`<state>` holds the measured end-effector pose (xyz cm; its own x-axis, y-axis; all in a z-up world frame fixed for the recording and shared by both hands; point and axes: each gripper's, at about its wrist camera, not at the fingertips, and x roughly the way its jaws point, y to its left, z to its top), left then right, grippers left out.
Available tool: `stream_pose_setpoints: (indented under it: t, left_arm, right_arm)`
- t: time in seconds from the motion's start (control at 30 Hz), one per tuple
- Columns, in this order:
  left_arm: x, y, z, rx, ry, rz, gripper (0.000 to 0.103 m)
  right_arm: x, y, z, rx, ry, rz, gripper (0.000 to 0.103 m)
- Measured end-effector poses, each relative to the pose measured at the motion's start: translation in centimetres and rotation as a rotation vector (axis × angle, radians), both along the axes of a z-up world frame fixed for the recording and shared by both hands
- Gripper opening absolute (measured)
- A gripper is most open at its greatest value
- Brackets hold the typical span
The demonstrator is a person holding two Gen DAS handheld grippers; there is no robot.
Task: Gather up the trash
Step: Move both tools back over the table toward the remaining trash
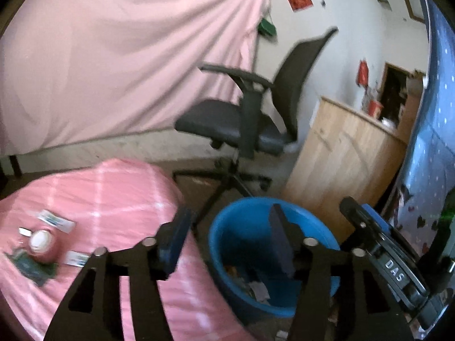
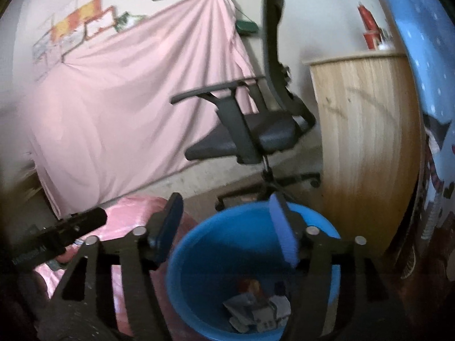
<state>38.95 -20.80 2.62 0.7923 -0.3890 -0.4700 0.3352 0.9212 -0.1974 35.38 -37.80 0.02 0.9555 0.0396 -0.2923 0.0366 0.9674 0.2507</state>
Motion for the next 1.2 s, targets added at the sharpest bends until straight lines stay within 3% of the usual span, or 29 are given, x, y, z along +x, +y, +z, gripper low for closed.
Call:
stream_pose_setpoints:
  t: [0.1,0.17,0.23,0.5,0.67,1.2]
  left_arm:
    - [-1.1,2.4,0.9,-0.020,-0.060,0.063,0.079]
    - [-1.9,4.0,1.3,-0.036,-0.100,0.108,0.095]
    - [-2.9,5.7,1.6,-0.048,-0.148,0.159,0.100]
    - [-5.7,11.0,1.8,-0.012,-0.243,0.283,0.101]
    - [-6.8,14.0,1.2,-0.016,-0.264,0.350,0.101]
    - [-11.6,22.3,-1.8,0.022,-0.299,0.527,0.101]
  right_arm:
    - [-0.6,1.3,0.9,-0.005,-0.060,0.025,0.102]
    - [-1.0,2.2,1.5,-0.010,-0.103,0.043,0.103]
    - [-1.5,3.3,2.1,-0.015,-0.147,0.064,0.103]
    - [-2.7,7.5,3.7,-0.050,-0.286,0.179,0.103]
    - [-3.0,10.4,4.1,-0.088,-0.328,0.247,0.103]
    - [-2.0,18.3,2.7,-0.219,-0.320,0.416,0.103]
